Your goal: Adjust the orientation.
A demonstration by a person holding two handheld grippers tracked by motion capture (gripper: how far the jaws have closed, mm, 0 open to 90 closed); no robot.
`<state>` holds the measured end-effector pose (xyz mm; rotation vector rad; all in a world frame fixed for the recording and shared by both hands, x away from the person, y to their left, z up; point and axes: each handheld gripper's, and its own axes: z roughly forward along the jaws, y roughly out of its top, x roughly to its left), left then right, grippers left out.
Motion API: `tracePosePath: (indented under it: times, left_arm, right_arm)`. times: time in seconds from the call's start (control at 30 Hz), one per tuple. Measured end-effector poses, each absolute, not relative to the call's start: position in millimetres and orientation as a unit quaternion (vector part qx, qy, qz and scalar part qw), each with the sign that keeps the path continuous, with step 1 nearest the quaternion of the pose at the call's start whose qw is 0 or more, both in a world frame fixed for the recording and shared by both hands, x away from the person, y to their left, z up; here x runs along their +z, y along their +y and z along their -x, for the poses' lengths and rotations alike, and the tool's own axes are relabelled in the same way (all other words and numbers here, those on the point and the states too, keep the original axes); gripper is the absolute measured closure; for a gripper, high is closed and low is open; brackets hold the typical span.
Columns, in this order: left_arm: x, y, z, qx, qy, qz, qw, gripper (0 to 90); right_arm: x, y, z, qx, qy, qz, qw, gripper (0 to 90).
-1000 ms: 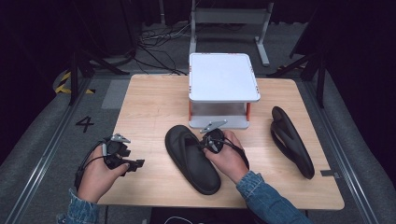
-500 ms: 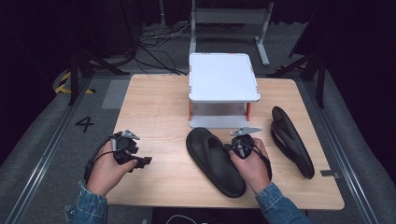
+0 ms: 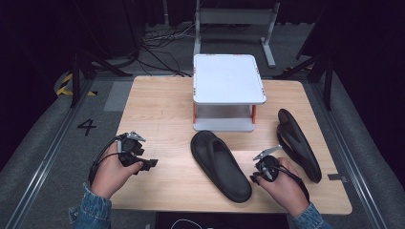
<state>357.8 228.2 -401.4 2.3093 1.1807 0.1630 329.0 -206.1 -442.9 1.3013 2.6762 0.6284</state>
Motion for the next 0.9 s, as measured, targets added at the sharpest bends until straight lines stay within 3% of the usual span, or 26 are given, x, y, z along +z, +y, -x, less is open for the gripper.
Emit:
tracePosePath:
  times: [0.2, 0.57, 0.83, 0.9]
  left_arm:
    - [-402, 228, -358, 0.062, 0.438, -0.857, 0.265, 30.3]
    - [-403, 229, -357, 0.062, 0.436, -0.858, 0.263, 30.2]
    - [-404, 229, -356, 0.06, 0.439, -0.857, 0.262, 30.2]
    - [-403, 230, -357, 0.062, 0.44, -0.855, 0.265, 30.2]
  right_arm:
    - [-439, -191, -309, 0.223, 0.894, -0.389, 0.001, 86.0]
    - [-439, -154, -298, 0.292, 0.897, -0.331, -0.022, 83.7]
    - [-448, -124, -299, 0.362, 0.883, -0.296, -0.035, 68.9]
    - [-443, -128, -300, 0.369, 0.883, -0.29, -0.015, 66.5]
